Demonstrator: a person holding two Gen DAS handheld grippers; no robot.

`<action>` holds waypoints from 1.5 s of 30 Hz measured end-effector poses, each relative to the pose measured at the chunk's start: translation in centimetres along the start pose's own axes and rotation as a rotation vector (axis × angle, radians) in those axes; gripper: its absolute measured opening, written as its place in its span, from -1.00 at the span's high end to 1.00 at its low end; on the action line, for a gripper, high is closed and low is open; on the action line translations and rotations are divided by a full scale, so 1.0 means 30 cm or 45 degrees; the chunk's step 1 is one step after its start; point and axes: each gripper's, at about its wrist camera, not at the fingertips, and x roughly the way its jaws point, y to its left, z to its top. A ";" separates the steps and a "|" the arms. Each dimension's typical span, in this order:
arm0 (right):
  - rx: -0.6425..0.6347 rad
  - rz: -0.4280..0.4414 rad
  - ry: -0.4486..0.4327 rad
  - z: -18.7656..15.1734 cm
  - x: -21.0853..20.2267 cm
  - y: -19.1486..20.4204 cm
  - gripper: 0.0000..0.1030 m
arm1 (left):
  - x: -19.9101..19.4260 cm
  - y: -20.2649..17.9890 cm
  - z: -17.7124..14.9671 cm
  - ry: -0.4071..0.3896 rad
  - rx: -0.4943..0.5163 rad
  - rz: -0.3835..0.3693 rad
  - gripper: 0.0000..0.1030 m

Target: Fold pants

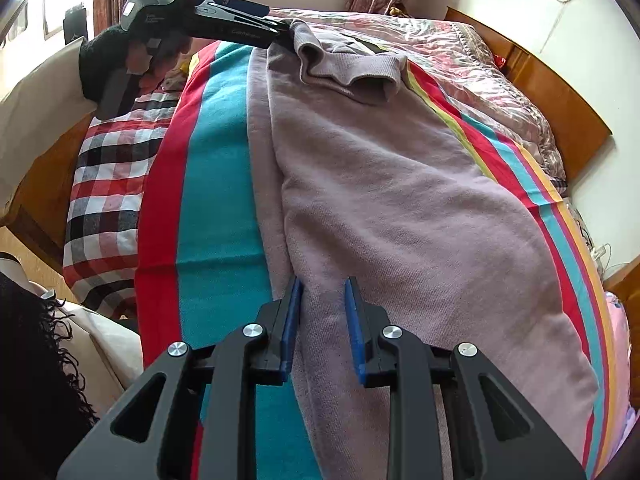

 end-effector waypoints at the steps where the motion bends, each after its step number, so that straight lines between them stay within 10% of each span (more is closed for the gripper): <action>1: -0.003 -0.002 -0.004 -0.001 0.000 0.001 0.54 | 0.000 -0.013 0.008 -0.011 0.039 -0.010 -0.16; 3: 0.009 0.010 -0.014 -0.004 0.000 -0.002 0.62 | 0.022 -0.037 0.022 0.016 0.106 -0.109 0.93; 6: 0.053 0.020 -0.030 -0.011 -0.003 -0.018 0.72 | 0.060 -0.008 0.055 0.082 -0.001 -0.268 0.93; 10: 0.080 0.021 -0.039 -0.019 -0.010 -0.030 0.76 | 0.193 0.337 -0.026 0.226 -1.063 -0.780 0.93; 12: 0.090 0.026 -0.042 -0.022 -0.009 -0.032 0.76 | 0.234 0.378 -0.124 0.296 -1.303 -0.830 0.93; 25: 0.159 0.063 -0.087 -0.040 -0.011 -0.050 0.79 | 0.275 0.327 -0.179 0.400 -1.422 -0.845 0.28; 28: 0.206 0.079 -0.105 -0.045 -0.017 -0.065 0.88 | 0.272 0.325 -0.165 0.401 -1.415 -0.820 0.52; 29: 0.223 0.083 -0.113 -0.045 -0.019 -0.070 0.92 | 0.266 0.324 -0.159 0.392 -1.401 -0.799 0.88; 38: 0.190 0.139 -0.199 0.005 -0.190 -0.104 0.95 | 0.110 0.326 -0.032 0.256 -1.169 -0.713 0.91; 45: 0.169 0.162 -0.082 -0.052 -0.032 -0.046 0.95 | 0.172 0.317 -0.236 0.330 -1.234 -0.660 0.91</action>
